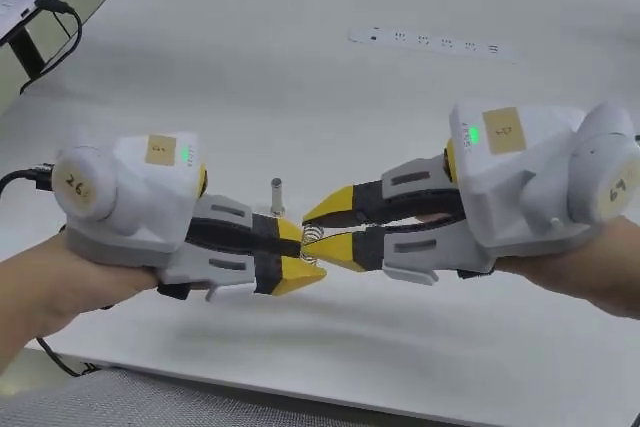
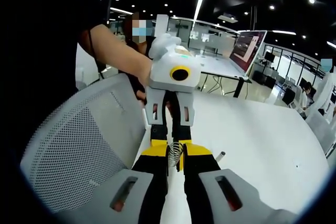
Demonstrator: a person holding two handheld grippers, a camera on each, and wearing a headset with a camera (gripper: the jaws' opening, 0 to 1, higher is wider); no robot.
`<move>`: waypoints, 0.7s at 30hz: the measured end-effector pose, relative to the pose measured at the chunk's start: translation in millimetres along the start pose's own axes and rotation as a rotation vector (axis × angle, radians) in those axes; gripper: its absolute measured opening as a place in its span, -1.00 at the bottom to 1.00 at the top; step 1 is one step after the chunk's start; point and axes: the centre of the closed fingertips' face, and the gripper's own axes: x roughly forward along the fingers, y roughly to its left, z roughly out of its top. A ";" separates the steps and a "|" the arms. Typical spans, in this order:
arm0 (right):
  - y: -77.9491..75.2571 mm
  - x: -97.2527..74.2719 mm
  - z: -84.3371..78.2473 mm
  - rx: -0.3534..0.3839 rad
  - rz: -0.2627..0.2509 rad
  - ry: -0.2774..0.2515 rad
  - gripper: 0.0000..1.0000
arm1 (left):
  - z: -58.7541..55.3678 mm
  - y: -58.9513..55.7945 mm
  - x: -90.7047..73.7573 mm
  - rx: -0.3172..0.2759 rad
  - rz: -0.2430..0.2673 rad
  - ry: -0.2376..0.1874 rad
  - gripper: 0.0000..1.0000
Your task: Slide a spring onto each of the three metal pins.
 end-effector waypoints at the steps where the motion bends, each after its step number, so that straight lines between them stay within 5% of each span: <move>1: -0.1 -0.2 0.0 0.000 -0.001 -0.001 -0.86 | 0.3 -0.1 0.3 -0.002 0.000 -0.001 -0.97; 21: -4.9 0.8 1.0 -0.009 -0.022 0.018 -0.86 | 0.8 6.0 -3.0 -0.007 0.048 -0.008 -0.95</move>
